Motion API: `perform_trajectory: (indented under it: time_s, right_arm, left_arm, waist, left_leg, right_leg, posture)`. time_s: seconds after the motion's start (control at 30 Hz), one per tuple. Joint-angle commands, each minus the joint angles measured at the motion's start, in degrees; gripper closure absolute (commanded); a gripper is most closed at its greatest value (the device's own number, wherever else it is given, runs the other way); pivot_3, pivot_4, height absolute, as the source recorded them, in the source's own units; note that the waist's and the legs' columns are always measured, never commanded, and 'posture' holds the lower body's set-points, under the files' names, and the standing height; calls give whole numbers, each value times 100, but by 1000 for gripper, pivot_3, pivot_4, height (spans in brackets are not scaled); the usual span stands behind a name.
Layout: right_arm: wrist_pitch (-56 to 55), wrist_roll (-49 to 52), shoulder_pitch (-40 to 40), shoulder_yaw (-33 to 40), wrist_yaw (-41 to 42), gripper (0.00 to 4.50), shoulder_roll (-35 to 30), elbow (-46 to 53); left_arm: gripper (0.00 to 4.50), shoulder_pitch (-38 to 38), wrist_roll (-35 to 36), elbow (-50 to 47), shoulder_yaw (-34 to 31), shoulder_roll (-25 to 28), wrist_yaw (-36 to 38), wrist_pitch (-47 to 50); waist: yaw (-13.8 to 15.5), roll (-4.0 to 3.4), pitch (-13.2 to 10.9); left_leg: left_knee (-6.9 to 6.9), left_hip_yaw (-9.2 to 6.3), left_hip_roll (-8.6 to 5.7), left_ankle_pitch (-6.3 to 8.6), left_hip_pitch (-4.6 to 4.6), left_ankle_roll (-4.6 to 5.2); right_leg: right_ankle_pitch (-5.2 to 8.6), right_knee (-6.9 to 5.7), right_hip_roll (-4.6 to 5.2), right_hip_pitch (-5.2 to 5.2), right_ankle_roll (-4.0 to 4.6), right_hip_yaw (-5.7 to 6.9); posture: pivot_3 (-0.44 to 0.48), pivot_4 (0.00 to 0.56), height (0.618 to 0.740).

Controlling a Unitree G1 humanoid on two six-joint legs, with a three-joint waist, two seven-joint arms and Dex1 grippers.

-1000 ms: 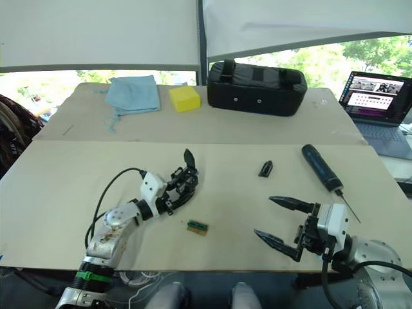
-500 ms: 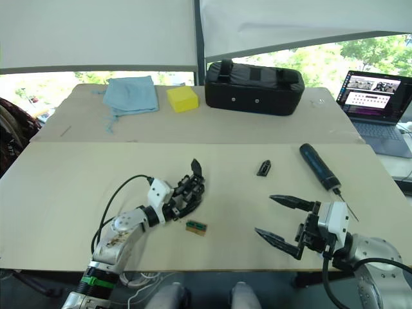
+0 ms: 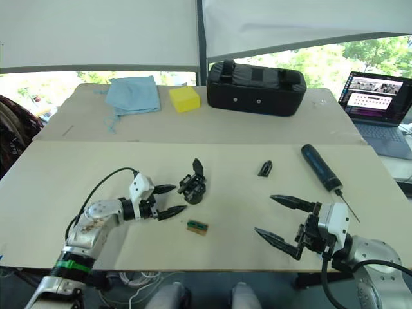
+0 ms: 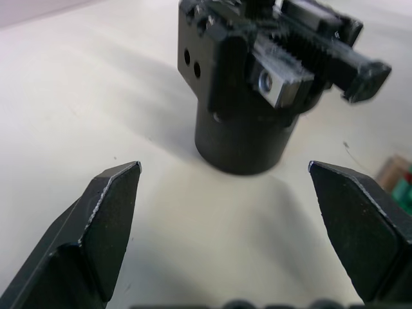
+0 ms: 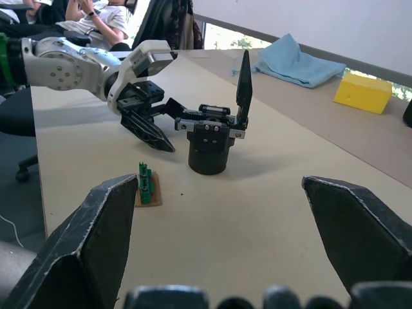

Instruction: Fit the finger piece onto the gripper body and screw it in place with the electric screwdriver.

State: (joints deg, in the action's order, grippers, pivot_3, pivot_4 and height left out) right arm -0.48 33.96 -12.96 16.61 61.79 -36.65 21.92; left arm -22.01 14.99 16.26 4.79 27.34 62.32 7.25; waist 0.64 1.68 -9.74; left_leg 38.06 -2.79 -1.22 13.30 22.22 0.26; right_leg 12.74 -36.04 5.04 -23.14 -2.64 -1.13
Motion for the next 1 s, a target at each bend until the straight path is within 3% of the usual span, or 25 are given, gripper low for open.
perform_trajectory:
  time_s: [0.03, 0.23, 0.63, 0.73, 0.83, 0.9, 1.0]
  right_arm:
    - [-87, 60, 46, 128, -27, 0, -30, 143]
    - [-70, 50, 41, 145, -67, 0, -44, 184]
    - [-83, 44, -132, 233, -174, 0, -57, 326]
    - [-91, 29, -169, 229, -189, 0, -49, 351]
    - [-98, 19, -163, 210, -195, 0, -48, 344]
    - [-109, 17, -164, 196, -195, 0, -49, 334]
    - [-125, 20, -178, 189, -190, 0, -41, 316]
  left_arm:
    - [90, -411, -73, 505, 142, 25, 542, -513]
    - [90, -1217, -339, 1766, 318, -326, 868, -1218]
    - [90, -1750, -672, 3007, 380, -706, 1121, -2217]
    - [887, -1761, -654, 3164, 289, -718, 1073, -2364]
    - [2240, -1570, -554, 2920, 184, -686, 1046, -2381]
    - [2242, -1405, -435, 2544, 69, -715, 894, -2366]
    - [2242, -865, -254, 1231, -56, -802, 321, -1734]
  waist:
    - [2, 0, 0]
    - [3, 1, 0]
    - [-3, 1, 0]
    - [1, 1, 0]
    - [-4, 1, 0]
    - [-14, 0, 0]
    - [-39, 1, 0]
  left_leg:
    - [0, 1, -1, 0, 1, 0]
    - [1, 4, -4, 0, 3, 0]
    - [3, 7, -9, 0, 3, 1]
    - [4, 6, -9, 0, 3, 1]
    - [4, 5, -8, -1, 2, 1]
    - [4, 2, -7, -1, 2, 1]
    - [4, -7, -1, 0, 6, 2]
  right_leg:
    - [0, 1, 0, 0, 0, 0]
    - [0, 0, 0, 0, 0, 1]
    - [0, -3, 2, 2, -2, 1]
    - [0, -3, 2, 2, -3, 1]
    - [0, -3, 1, 2, -3, 1]
    - [0, -4, 1, 2, -3, 1]
    - [0, -4, 2, -3, -2, -2]
  posture:
    - [0, 150, 740]
    - [0, 150, 740]
    - [0, 150, 740]
    - [0, 150, 740]
    - [0, 150, 740]
    - [0, 150, 740]
    - [0, 150, 740]
